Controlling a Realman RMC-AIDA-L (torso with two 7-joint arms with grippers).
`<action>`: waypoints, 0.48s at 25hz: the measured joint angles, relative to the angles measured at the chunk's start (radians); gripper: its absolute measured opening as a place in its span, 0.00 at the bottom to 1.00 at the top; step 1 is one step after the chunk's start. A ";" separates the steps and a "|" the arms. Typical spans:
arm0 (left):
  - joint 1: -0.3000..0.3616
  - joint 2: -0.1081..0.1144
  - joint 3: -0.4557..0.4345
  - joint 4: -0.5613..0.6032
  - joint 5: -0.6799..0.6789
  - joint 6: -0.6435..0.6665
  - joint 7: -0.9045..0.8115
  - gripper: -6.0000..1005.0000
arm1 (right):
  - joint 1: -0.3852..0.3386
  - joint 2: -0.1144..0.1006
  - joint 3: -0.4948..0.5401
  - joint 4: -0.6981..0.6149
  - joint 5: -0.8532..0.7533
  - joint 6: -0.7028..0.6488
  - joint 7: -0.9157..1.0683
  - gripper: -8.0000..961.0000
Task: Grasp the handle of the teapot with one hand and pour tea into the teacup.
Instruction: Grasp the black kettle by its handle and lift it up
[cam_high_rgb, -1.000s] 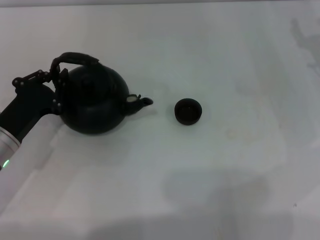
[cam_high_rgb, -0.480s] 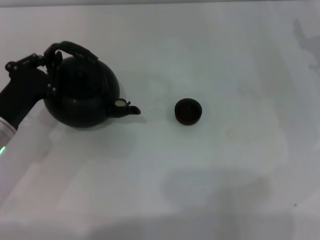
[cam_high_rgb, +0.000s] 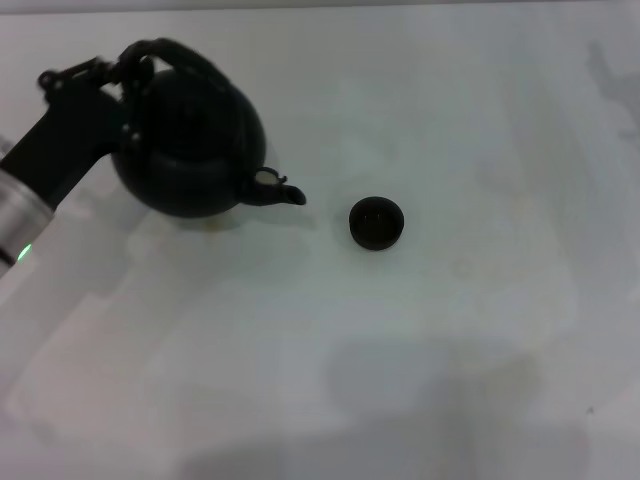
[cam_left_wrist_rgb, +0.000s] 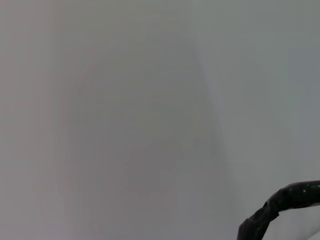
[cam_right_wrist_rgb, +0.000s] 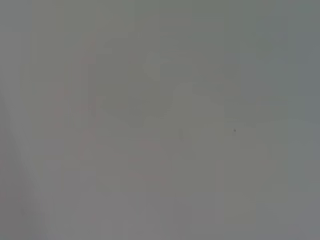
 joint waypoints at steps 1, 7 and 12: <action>-0.013 0.001 0.003 0.003 0.007 -0.002 0.003 0.11 | 0.000 0.000 0.000 0.000 0.000 0.000 0.000 0.86; -0.078 0.004 0.008 0.006 0.041 -0.019 0.030 0.11 | 0.000 0.000 -0.001 0.012 0.000 0.000 -0.003 0.86; -0.103 0.000 0.009 0.055 0.100 -0.084 0.069 0.11 | -0.003 -0.003 0.000 0.015 0.000 0.001 -0.006 0.86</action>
